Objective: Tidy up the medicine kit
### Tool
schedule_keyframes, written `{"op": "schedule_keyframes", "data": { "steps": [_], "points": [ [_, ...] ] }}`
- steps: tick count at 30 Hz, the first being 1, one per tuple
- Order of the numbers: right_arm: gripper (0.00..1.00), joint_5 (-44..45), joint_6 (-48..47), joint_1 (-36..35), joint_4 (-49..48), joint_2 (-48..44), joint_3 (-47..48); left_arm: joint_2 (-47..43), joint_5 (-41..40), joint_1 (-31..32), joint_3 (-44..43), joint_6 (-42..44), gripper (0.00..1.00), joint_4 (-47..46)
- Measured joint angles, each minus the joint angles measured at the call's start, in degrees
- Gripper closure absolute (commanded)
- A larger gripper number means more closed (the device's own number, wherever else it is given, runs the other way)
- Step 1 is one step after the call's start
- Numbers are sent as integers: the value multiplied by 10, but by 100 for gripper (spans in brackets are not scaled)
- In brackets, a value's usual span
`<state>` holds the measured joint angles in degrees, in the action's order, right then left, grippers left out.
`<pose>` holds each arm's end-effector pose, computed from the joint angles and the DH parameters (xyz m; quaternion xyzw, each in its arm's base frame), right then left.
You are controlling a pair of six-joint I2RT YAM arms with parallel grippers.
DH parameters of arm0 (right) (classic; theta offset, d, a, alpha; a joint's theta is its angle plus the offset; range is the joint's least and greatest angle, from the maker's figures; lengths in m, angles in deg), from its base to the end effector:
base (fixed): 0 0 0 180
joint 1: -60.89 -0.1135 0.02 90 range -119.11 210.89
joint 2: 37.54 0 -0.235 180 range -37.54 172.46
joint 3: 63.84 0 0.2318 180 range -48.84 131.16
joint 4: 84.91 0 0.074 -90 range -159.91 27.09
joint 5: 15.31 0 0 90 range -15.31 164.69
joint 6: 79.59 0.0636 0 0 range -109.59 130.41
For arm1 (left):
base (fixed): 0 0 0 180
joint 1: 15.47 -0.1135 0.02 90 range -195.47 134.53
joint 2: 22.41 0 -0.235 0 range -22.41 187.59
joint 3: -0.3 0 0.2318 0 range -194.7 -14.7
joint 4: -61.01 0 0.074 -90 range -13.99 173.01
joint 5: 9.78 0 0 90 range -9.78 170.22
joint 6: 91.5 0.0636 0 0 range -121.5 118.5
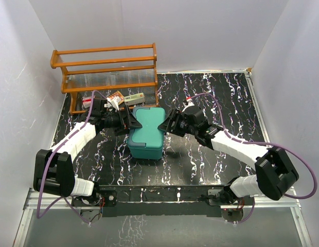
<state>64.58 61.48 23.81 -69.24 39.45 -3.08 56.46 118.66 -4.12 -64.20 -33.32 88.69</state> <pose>0.2371 0.1932 0.2055 0.0636 0.8695 0.3918 0.2939 0.2776 -0.0961 0.2036 -0.0217 0.8728 -0.4209 0.2461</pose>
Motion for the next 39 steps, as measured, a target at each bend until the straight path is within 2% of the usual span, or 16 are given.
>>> {"op": "schedule_keyframes", "data": {
  "steps": [15,19,24,31,39],
  "points": [
    [42,-29,1,5,-40,23,-1,1,6,-7,3,-8,13,-7],
    [41,-13,0,4,-34,19,-1,0,-10,-7,-2,-7,10,4],
    [38,54,-24,3,28,-6,21,-29,-112,1,-40,16,1,62],
    [29,192,-97,14,162,-90,79,-127,-251,0,-94,26,1,147],
    [16,341,-189,19,303,-208,118,-286,-315,0,-121,68,1,183]
  ]
}}
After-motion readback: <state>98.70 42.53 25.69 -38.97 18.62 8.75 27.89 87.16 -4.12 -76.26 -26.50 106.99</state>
